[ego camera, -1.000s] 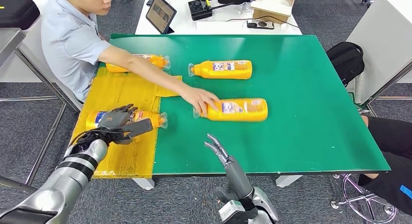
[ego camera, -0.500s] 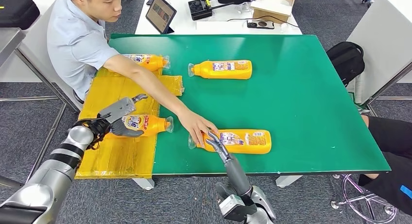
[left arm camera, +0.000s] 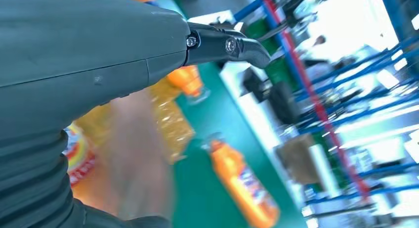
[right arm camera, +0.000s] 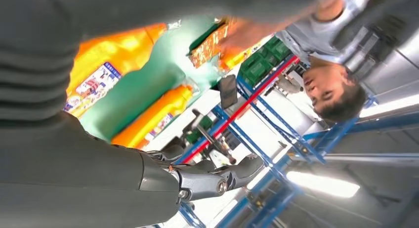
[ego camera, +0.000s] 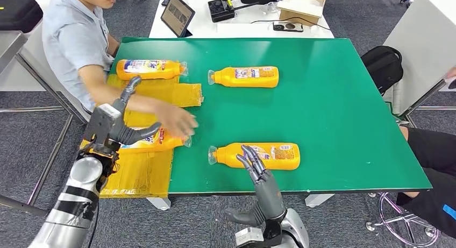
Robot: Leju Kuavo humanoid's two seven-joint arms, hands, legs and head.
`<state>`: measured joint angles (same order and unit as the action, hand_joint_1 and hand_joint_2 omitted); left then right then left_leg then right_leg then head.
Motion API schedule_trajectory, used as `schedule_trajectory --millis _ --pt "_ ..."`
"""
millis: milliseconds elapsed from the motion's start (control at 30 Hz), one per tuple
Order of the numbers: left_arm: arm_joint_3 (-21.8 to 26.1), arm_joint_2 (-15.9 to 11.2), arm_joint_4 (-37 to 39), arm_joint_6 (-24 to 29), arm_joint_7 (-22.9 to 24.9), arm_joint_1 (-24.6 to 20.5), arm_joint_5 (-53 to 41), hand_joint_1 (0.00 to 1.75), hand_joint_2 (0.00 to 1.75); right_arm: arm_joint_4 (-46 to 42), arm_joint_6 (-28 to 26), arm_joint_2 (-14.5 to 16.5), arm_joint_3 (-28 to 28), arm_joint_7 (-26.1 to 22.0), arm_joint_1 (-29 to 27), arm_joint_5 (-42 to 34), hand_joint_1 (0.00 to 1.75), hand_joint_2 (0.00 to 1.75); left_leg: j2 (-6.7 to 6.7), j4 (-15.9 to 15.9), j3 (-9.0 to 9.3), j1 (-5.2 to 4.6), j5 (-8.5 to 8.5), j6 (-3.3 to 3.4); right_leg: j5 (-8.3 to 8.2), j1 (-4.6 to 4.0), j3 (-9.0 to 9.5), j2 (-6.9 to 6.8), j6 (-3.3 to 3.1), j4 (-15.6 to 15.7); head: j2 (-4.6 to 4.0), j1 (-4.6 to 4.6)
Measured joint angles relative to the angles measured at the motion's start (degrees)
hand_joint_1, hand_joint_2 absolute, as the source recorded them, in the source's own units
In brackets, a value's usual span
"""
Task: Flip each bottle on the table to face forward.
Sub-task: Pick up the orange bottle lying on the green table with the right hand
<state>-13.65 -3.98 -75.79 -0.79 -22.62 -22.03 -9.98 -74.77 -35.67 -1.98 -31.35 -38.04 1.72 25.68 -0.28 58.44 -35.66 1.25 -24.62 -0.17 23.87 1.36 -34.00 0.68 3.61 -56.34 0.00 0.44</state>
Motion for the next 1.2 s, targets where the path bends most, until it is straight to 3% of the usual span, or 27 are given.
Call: schedule_trajectory --millis 100,233,467,667,1200 --pt "1.2 1.3 -5.4 3.4 -1.6 3.5 3.2 0.00 1.75 1.0 -1.6 0.0 2.6 2.4 0.0 10.8 0.00 1.75 0.02 0.0 0.02 0.01 0.00 0.00 0.00 -0.01 0.01 0.01 0.00 0.0 0.00 -0.01" --pt "2.9 2.9 -12.5 6.8 -2.8 10.3 4.7 0.00 1.75 3.5 0.1 -1.1 8.3 13.0 0.6 26.3 0.00 1.75 -0.01 0.0 0.01 0.00 0.00 0.00 0.00 0.01 0.03 -0.01 0.00 0.0 0.00 -0.01" --pt "5.6 5.1 -20.0 9.2 -3.4 19.7 3.3 0.00 1.75 7.0 6.6 -3.5 17.7 24.0 1.3 35.4 0.00 1.75 -0.04 0.0 -0.03 -0.04 -0.02 0.03 0.01 0.03 0.03 -0.03 0.01 0.1 0.00 -0.01" --pt "6.3 6.7 -22.4 10.2 -1.0 22.7 2.4 0.00 1.75 9.6 11.0 -4.1 22.2 24.8 1.7 34.8 0.00 1.75 -0.03 0.0 -0.01 0.00 -0.02 0.02 0.01 0.00 0.02 -0.02 0.01 0.1 0.00 -0.02" --pt "5.0 7.7 -22.6 10.4 0.3 22.9 2.5 0.00 1.75 18.0 10.5 -4.2 24.0 25.8 8.0 36.9 0.00 1.75 -0.02 0.0 0.17 -0.02 0.01 0.05 -0.02 0.01 0.19 -0.02 0.02 0.1 0.00 -0.02"
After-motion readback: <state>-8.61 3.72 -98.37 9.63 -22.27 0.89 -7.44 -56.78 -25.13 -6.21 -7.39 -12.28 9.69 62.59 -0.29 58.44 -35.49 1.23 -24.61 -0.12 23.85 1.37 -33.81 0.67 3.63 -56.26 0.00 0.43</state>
